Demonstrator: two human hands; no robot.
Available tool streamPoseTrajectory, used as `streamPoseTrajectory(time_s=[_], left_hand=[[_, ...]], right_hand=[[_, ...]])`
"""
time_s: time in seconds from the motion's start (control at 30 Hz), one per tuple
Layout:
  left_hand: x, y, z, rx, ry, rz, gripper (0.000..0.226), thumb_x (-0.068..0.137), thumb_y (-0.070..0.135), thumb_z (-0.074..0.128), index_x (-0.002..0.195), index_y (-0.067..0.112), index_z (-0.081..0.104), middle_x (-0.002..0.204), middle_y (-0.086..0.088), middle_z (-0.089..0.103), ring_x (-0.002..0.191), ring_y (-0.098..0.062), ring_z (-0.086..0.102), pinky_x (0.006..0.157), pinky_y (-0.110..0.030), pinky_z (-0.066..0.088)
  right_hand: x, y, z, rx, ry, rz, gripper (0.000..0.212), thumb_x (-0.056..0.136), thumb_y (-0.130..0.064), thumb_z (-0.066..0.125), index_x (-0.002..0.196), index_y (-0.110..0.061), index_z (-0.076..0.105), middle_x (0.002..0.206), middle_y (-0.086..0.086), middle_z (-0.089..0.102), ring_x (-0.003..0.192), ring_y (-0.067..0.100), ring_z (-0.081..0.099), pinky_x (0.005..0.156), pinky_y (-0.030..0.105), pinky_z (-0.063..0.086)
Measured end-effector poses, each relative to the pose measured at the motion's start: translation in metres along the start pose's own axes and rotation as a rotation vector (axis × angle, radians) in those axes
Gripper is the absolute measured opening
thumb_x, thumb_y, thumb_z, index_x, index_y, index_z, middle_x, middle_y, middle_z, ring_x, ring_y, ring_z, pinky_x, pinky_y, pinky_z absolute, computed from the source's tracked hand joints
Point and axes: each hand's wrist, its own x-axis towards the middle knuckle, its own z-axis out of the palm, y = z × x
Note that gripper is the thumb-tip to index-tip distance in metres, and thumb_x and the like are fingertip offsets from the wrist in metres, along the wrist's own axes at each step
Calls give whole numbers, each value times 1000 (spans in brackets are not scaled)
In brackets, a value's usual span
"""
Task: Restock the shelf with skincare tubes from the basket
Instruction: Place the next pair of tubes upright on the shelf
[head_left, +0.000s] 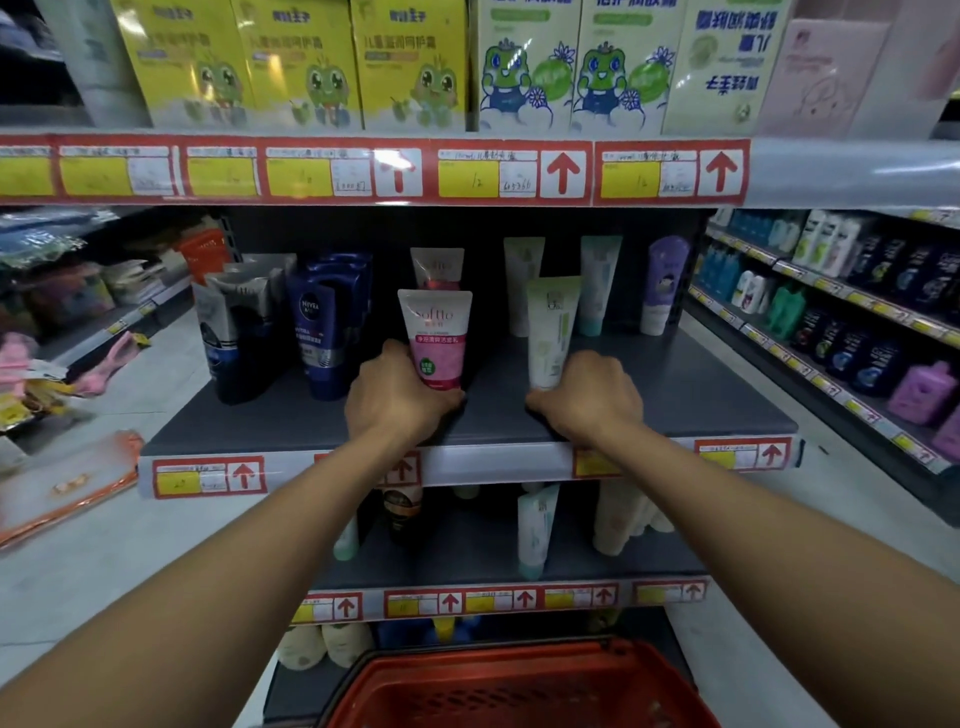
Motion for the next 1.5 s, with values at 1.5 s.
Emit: streamPoseTrajectory(time_s=[1.5], left_hand=[[102, -4, 59, -97, 23, -28, 43, 79, 51, 77, 103, 15, 75, 106, -12, 75, 103, -32, 72, 72, -27, 47]], right_hand=[[118, 2, 50, 61, 64, -31, 44, 79, -60, 67, 93, -18, 70, 98, 6, 71, 91, 29, 67, 72, 32, 50]])
